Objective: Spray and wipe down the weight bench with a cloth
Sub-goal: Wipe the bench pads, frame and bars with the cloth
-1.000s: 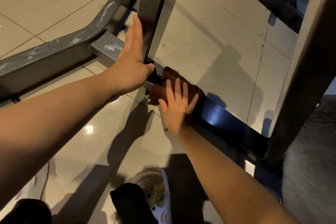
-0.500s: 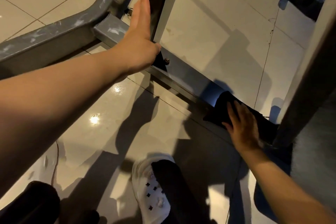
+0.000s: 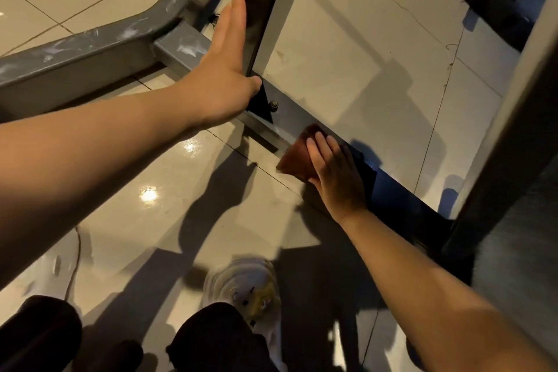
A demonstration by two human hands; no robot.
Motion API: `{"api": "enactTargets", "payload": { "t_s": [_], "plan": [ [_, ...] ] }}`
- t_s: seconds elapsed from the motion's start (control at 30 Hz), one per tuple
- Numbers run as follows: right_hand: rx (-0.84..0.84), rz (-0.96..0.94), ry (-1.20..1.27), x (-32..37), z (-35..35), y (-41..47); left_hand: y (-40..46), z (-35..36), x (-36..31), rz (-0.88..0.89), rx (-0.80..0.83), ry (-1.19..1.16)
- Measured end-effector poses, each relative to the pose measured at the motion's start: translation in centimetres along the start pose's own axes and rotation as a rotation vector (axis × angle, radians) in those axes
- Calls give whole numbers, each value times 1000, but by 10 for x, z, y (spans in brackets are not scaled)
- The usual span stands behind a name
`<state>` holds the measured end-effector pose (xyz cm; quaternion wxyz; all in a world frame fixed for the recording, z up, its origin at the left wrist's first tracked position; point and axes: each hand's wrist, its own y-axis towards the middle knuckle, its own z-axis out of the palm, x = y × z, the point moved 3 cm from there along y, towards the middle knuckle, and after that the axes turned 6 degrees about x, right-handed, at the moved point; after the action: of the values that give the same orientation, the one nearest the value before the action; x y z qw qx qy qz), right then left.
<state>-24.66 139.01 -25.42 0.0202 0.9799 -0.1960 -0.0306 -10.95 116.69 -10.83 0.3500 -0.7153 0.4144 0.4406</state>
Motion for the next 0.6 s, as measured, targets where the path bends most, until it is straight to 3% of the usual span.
{"api": "enactTargets", "payload": {
  "t_s": [0.17,0.27,0.37,0.6],
  "plan": [
    [159,181,-177,-87,1,-133,-1,-6,3,2,27,-16],
    [180,275,-162,-101,-1,-158,-2,-4,4,32,-1,19],
    [88,319,-90,-79,-2,-130,-2,-4,4,34,-10,36],
    [-42,132,143,14,-6,6,-3,-3,1,26,-7,4]
  ]
}}
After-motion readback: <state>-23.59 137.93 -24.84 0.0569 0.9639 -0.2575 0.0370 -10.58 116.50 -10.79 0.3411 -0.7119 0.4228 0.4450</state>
